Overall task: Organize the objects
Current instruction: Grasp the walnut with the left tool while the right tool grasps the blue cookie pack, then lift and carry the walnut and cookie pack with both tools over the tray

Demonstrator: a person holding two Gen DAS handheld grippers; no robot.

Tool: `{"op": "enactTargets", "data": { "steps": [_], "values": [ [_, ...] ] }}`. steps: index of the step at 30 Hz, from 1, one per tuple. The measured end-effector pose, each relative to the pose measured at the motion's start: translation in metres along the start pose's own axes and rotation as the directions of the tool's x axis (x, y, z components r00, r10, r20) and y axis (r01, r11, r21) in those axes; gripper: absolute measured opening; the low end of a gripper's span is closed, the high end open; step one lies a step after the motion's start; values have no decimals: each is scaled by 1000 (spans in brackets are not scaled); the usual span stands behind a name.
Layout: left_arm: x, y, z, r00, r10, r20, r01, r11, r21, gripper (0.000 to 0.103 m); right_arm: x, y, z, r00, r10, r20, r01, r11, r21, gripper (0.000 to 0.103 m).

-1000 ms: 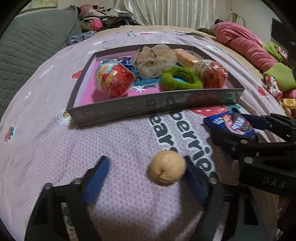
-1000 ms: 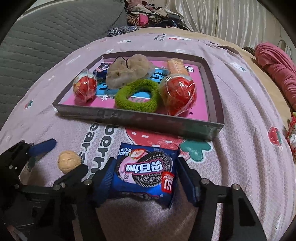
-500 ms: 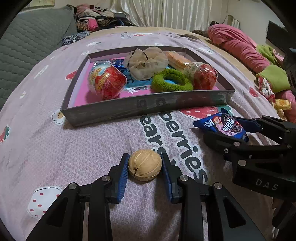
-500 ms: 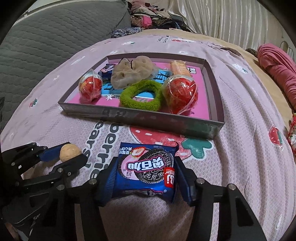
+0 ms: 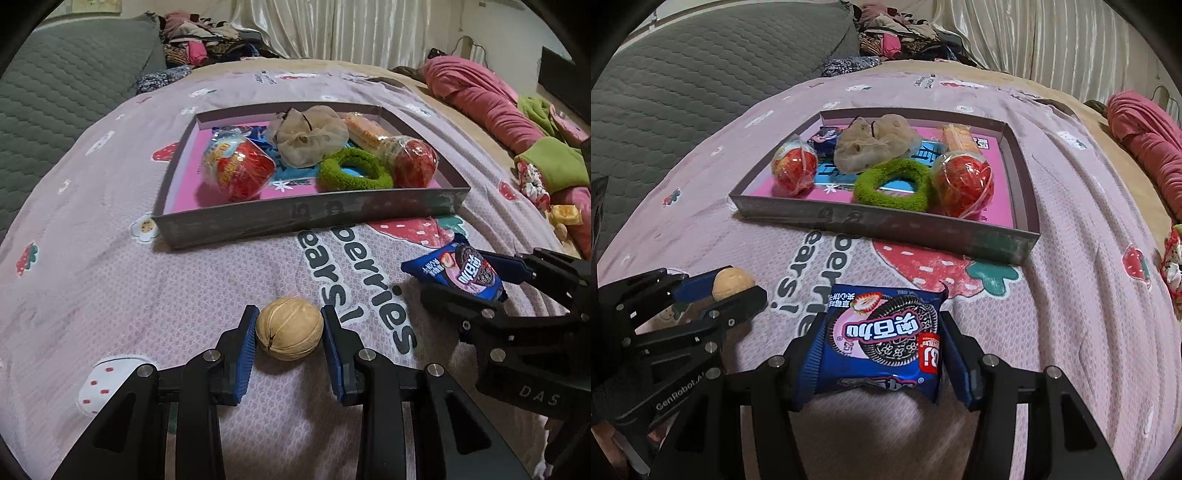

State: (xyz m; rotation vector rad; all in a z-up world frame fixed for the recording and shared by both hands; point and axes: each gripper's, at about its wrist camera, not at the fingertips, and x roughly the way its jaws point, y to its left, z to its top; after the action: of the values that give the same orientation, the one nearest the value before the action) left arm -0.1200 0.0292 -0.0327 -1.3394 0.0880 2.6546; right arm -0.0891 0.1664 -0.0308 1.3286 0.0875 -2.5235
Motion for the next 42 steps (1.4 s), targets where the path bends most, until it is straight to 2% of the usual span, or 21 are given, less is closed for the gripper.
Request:
{"op": "enactTargets", "data": {
  "steps": [7,22,32,42],
  "values": [
    [-23,6,0,1000,5,27,-5,1000,-12,35,-18,10,-4,1000,3,16,-3,1000,-8,58],
    [-95,17,14,992,30,123,-26,999,-30,35,-86,31,8,994,-9,112,13,999,-37,58],
    [-144,28,48,978,61,201,-58,998,-19,35,-134,47,44,979,-14,206,30,997,-75,58],
    [-177,44,100,958,91,274,-91,996,-11,35,-166,53,86,959,-16,284,45,995,-94,58]
  ]
}}
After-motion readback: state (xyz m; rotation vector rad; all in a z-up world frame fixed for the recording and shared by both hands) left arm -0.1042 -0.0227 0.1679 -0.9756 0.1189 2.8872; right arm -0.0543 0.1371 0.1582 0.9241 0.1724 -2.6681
